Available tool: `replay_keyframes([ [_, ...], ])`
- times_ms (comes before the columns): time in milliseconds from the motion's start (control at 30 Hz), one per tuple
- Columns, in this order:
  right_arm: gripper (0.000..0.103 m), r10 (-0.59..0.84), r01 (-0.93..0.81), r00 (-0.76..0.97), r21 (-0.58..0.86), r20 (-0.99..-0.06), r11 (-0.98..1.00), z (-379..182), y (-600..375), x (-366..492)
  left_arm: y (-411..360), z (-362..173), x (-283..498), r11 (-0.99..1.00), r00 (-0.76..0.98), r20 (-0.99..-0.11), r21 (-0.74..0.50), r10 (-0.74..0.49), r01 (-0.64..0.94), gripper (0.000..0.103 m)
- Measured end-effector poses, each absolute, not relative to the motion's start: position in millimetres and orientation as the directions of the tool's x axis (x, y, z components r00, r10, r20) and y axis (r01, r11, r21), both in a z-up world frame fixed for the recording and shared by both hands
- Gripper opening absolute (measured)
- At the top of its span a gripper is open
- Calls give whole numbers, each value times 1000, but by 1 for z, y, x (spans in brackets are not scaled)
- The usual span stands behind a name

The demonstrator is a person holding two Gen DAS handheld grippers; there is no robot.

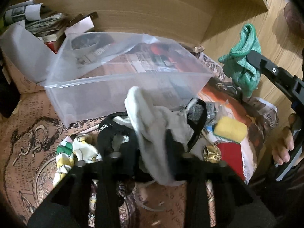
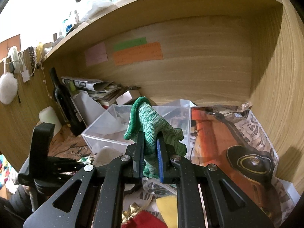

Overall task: Organize soft objects
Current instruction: 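Carry the glove into the clear box and open the right tool while the left drops the cloth bag in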

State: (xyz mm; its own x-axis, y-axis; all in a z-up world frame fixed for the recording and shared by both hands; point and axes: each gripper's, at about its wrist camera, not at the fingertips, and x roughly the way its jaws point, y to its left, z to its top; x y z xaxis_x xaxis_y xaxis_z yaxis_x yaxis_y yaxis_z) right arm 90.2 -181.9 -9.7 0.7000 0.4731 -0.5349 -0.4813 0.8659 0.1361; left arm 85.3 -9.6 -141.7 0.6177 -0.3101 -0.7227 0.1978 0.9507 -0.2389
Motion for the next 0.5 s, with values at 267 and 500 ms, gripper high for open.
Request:
replay_keyframes([
  [267, 11, 473, -484, 705, 129, -528, 865, -6, -183, 94, -10, -117, 78, 961, 686, -673, -199, -277, 192, 15],
  [500, 11, 481, -497, 724, 110, -494, 861, 7, -180, 99, 3, -83, 75, 958, 739, -612, -215, -282, 188, 10],
])
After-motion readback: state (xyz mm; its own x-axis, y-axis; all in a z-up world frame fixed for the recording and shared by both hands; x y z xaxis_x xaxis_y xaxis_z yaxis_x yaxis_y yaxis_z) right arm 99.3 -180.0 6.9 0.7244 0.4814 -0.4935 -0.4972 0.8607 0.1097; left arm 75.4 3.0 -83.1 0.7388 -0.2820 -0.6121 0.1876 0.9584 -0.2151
